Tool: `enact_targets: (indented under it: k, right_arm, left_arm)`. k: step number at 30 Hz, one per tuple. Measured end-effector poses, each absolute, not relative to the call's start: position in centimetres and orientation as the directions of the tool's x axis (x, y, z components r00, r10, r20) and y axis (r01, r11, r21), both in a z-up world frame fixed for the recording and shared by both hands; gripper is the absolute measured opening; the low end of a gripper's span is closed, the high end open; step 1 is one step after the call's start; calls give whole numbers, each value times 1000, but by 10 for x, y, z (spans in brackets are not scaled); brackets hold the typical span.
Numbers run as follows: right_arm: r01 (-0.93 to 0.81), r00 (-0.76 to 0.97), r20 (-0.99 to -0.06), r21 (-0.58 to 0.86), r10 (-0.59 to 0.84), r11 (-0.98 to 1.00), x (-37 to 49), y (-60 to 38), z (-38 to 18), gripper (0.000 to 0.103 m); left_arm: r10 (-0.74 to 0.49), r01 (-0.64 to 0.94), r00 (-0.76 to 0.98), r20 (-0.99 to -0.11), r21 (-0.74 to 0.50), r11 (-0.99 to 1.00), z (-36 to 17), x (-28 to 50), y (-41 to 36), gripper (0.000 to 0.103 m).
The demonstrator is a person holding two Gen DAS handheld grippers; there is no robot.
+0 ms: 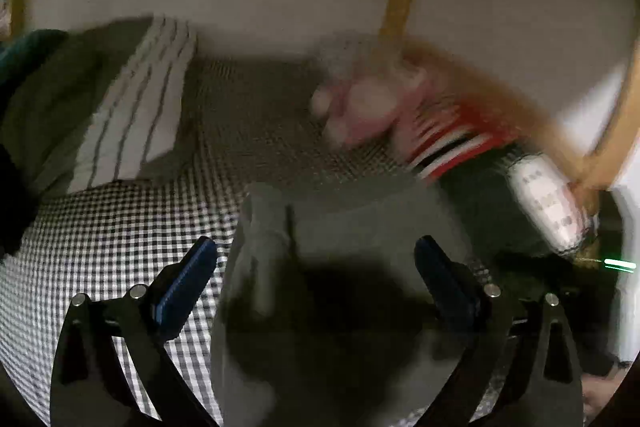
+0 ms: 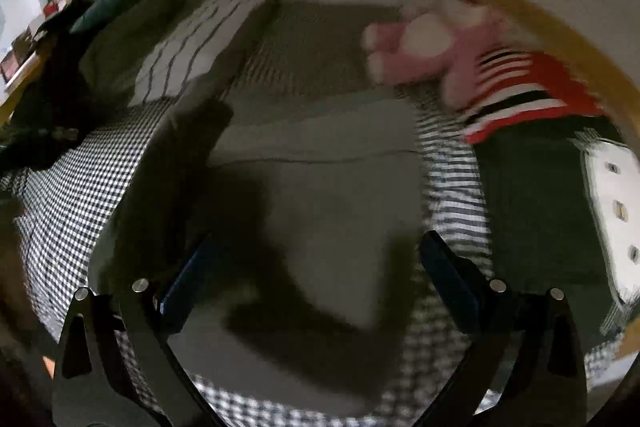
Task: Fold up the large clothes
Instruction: 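Release the hoodie and pull both grippers back from the bed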
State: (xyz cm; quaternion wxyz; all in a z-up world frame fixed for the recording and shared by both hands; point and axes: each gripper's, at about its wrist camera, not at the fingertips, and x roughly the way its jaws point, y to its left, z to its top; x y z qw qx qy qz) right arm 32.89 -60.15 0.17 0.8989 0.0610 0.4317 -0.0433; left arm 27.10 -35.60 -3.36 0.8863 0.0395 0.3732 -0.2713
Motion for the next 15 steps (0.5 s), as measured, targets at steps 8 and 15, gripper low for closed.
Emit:
enact_targets:
  k: [8, 15]
  right_arm:
    - [270, 439, -896, 68, -60, 960, 407, -627, -53, 100]
    - [271, 431, -902, 100, -28, 957, 426, -637, -72, 101]
  left_arm:
    - [-276, 431, 494, -824, -43, 901, -123, 385, -374, 99]
    - [-323, 446, 479, -816, -91, 890, -146, 402, -384, 99]
